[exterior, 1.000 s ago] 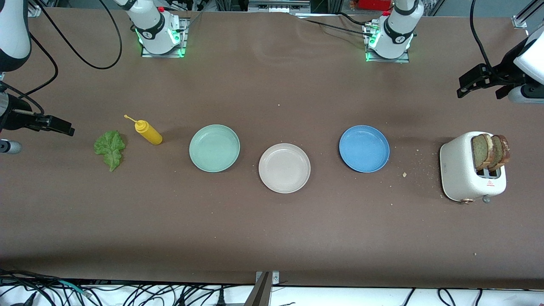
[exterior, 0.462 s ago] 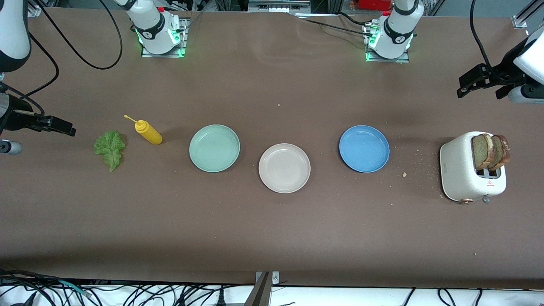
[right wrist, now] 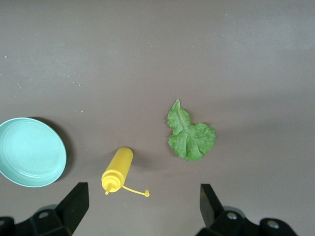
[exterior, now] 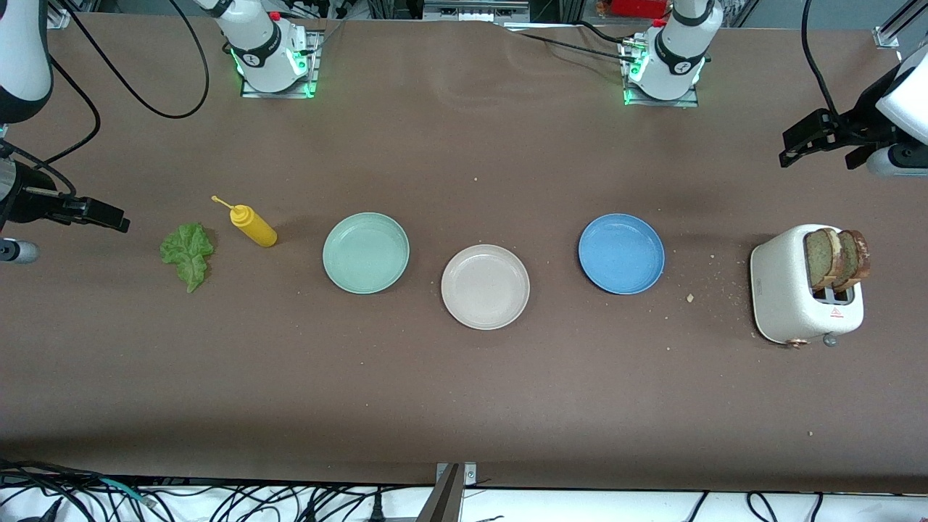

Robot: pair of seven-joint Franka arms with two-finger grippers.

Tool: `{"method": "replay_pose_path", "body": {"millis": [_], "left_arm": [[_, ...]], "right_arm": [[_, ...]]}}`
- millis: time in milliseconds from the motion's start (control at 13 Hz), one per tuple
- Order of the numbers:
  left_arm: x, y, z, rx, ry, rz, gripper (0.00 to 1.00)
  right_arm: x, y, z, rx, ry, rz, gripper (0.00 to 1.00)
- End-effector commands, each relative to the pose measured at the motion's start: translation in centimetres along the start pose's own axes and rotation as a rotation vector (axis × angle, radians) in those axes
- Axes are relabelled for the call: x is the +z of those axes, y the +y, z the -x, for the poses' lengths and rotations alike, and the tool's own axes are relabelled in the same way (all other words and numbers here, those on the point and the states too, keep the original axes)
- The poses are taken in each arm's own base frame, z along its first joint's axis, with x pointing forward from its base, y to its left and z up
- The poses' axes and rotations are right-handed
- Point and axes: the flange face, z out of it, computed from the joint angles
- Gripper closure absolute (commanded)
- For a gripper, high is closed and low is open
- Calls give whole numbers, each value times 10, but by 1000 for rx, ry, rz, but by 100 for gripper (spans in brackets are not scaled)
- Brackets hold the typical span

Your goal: Make sandwich in beige plate with both arms

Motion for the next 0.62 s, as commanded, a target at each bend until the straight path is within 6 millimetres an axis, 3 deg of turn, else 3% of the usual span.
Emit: {"method": "replay_pose_path", "body": {"millis": [0, 538], "left_arm": [[1, 1, 2, -1, 8, -24, 0], [6, -2, 2, -6, -4, -25, 0]], "right_arm": [[-5, 2, -2, -1, 6, -23, 0], [-5, 2, -2, -3, 6, -23, 0]]}}
